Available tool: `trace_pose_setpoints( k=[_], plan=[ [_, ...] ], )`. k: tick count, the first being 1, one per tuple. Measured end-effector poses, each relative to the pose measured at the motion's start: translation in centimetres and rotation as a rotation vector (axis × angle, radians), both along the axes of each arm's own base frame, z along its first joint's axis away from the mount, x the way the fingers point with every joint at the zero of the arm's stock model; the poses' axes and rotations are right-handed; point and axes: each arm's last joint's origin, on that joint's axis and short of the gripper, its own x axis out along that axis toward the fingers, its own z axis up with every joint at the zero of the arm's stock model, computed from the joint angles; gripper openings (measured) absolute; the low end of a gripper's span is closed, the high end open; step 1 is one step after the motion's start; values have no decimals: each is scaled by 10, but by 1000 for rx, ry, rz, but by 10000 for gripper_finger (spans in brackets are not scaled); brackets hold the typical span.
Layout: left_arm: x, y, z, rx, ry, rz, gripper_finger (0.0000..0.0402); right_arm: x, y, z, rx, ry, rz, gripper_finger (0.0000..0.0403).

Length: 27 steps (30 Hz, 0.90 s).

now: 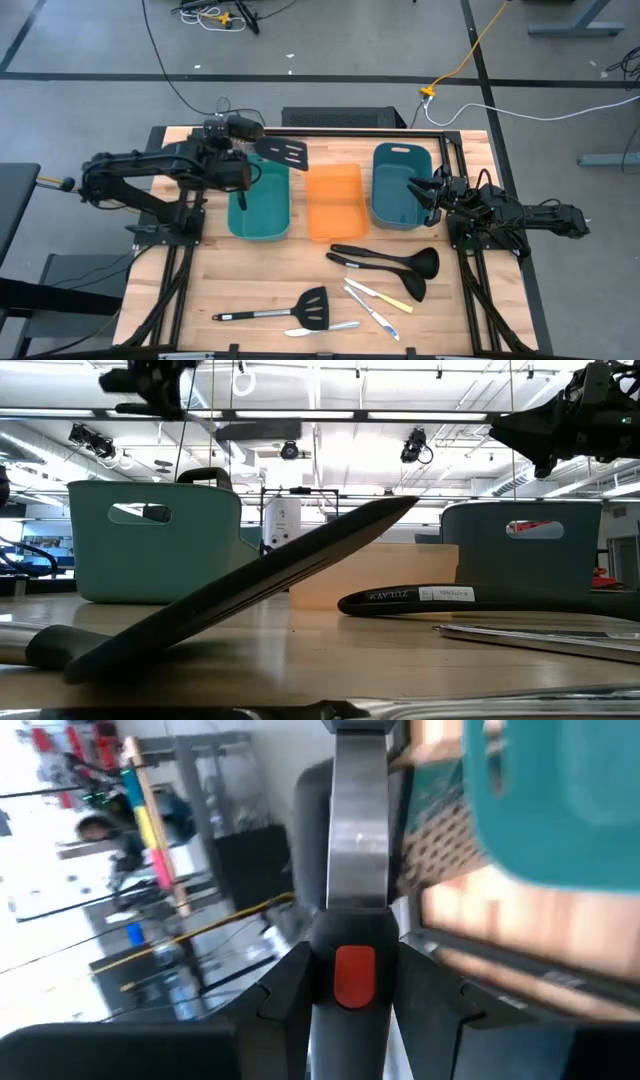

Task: Pick & Place Kitchen Items
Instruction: Put the dark gray spatula into the green bin

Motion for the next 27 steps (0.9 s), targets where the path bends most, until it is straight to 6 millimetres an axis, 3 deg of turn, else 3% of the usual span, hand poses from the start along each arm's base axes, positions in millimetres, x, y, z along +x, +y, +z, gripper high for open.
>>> trace_pose_setpoints(
  k=[14,27],
  plan=[
    [1,2,-3,167,315,-144,119,0,0,0,1,1,-8,116],
    [0,0,-10,13,376,-221,119,0,0,0,1,0,-8,116]
  ],
)
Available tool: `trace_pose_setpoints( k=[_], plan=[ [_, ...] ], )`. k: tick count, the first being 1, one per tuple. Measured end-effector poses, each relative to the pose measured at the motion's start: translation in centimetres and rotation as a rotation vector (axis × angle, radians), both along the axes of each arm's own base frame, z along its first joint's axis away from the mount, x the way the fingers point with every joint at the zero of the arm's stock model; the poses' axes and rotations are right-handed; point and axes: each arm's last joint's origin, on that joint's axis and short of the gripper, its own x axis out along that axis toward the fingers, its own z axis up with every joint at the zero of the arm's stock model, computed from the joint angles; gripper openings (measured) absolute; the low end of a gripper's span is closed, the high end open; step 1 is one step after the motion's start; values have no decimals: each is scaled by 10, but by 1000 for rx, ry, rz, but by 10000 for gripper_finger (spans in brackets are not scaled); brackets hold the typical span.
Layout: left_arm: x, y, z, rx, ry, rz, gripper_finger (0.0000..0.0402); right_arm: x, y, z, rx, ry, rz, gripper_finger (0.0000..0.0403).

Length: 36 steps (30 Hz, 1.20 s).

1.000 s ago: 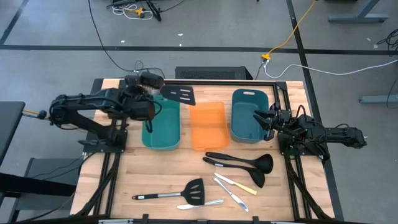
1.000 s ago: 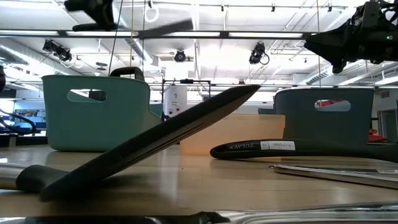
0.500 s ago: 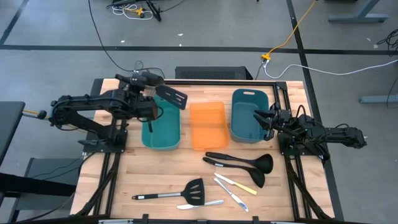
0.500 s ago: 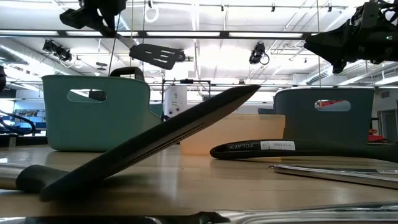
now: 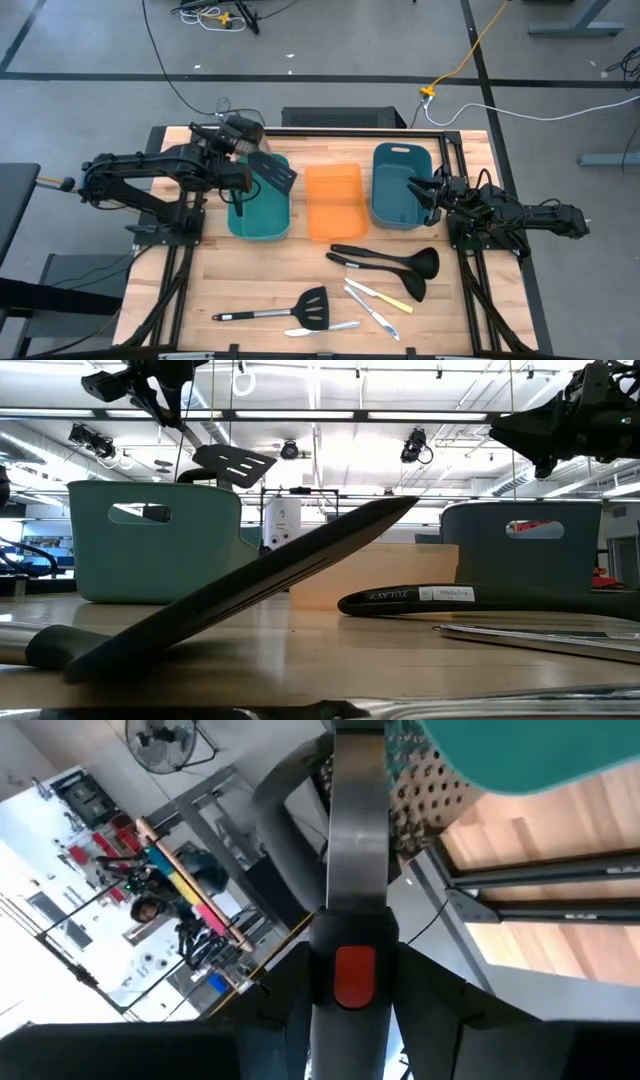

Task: Pick & Place Kitchen Items
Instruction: Put the dark gray spatula into the green bin

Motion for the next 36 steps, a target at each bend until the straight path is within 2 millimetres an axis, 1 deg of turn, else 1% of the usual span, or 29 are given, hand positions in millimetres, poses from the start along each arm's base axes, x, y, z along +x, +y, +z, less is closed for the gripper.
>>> trace_pose_setpoints(
  k=[3,6,9,13,17,23,28,33,36],
  plan=[
    [0,-2,-14,-18,58,-8,119,0,0,0,0,0,0,116],
    [-2,-3,-34,-18,146,-20,119,0,0,0,0,0,0,116],
    [-4,-4,-50,7,202,-27,119,0,0,0,0,0,0,116],
    [-5,-5,-64,6,244,-37,119,0,0,0,0,0,0,116],
    [-1,-8,-75,-24,256,-84,119,0,0,0,0,0,0,116],
    [9,-9,-86,-50,236,-162,119,0,0,0,0,0,0,116],
    [11,-9,-93,-111,258,-210,119,0,0,0,0,0,0,116],
    [10,-5,-98,-127,270,-192,119,0,0,0,0,0,0,116],
    [10,-1,-99,-168,273,-186,119,0,0,0,-1,0,-1,116]
  ],
)
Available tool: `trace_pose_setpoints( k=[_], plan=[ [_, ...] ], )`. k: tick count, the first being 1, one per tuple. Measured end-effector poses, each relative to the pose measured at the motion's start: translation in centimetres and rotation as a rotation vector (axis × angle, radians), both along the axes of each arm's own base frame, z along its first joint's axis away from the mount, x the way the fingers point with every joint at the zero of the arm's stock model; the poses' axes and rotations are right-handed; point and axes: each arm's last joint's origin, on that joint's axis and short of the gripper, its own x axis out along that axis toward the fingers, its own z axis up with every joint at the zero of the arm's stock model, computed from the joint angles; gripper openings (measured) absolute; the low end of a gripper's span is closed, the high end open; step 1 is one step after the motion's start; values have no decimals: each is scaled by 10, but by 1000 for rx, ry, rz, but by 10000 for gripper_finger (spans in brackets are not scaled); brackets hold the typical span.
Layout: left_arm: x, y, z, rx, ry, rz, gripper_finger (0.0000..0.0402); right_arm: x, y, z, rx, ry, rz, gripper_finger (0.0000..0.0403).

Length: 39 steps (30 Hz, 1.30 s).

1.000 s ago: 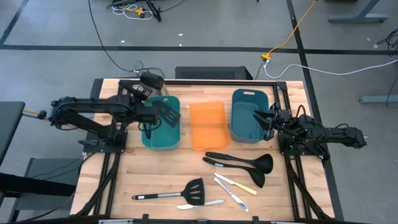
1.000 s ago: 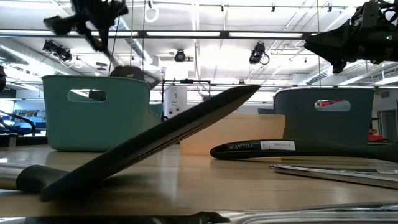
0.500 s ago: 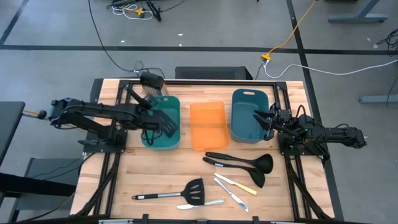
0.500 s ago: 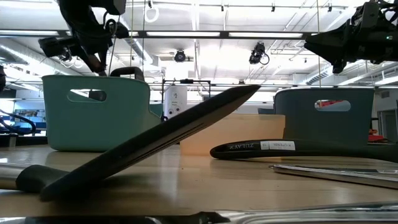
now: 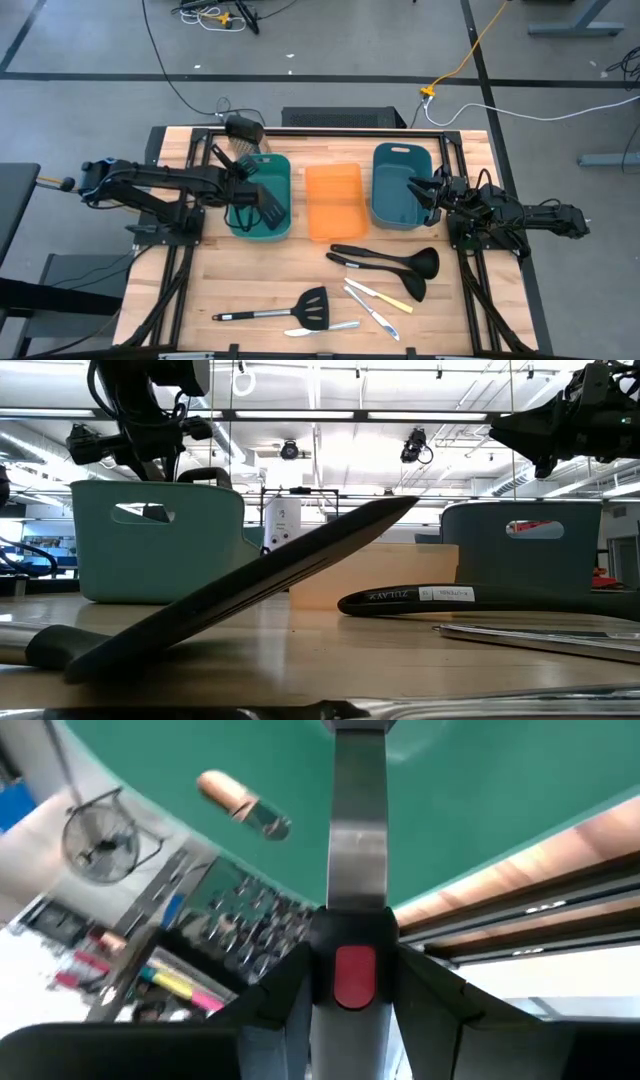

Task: Pick & Place Kitchen Items
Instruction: Put the dark gray spatula into the green bin

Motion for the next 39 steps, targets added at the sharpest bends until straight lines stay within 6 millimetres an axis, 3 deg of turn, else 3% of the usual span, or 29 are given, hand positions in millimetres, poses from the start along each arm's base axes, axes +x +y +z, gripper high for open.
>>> trace_pose_setpoints(
  k=[10,22,39],
  plan=[
    [8,17,-1,-109,-25,-36,119,0,0,0,1,0,0,116],
    [3,40,-4,-253,-37,24,119,0,0,0,-2,1,0,116],
    [3,51,-4,-343,-59,-23,119,0,0,0,-4,2,-1,116]
  ],
)
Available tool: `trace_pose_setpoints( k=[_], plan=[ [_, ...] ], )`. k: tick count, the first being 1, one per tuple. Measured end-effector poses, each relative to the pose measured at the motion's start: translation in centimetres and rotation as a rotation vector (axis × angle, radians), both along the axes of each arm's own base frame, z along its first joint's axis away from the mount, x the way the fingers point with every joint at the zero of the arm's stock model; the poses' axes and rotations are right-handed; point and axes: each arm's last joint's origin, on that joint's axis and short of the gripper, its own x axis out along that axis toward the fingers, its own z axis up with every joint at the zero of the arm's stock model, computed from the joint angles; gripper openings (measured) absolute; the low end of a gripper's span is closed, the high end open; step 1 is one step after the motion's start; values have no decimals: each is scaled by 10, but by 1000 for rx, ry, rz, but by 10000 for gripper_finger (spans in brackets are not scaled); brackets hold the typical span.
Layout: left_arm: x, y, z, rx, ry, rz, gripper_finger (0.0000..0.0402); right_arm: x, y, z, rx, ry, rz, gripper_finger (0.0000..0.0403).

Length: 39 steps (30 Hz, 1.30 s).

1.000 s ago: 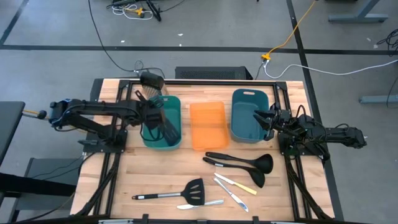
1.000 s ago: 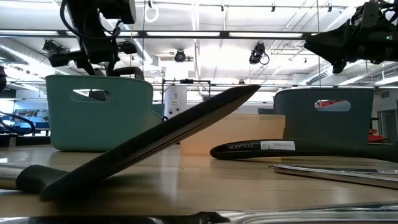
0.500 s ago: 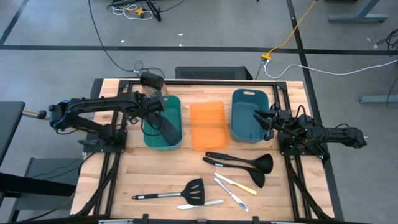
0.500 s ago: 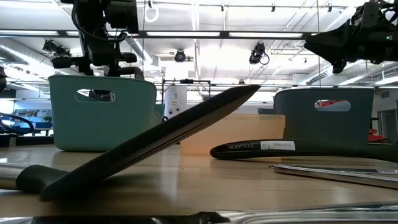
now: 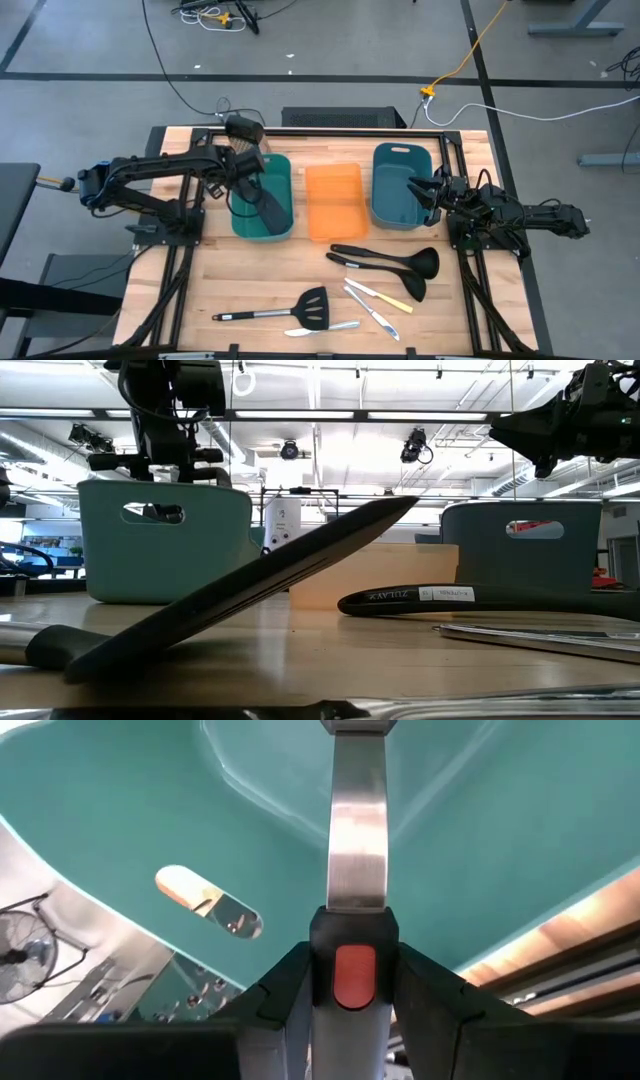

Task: Pick & Place Kitchen Items
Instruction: Put the dark gray spatula into the green bin

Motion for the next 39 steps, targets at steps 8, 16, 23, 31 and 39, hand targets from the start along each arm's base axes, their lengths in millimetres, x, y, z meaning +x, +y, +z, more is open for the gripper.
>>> trace_pose_setpoints(
  k=[8,16,23,31,39],
  plan=[
    [-1,3,0,-21,-8,11,119,0,0,0,0,0,0,116],
    [-5,11,0,-23,-10,55,132,0,0,0,3,-1,1,116],
    [-5,12,0,-23,-9,59,131,0,0,0,6,-2,2,116],
    [-5,12,0,-23,-10,59,139,0,0,0,6,-2,2,116],
    [-5,12,0,-19,-13,60,145,0,0,0,6,-1,1,116]
  ],
)
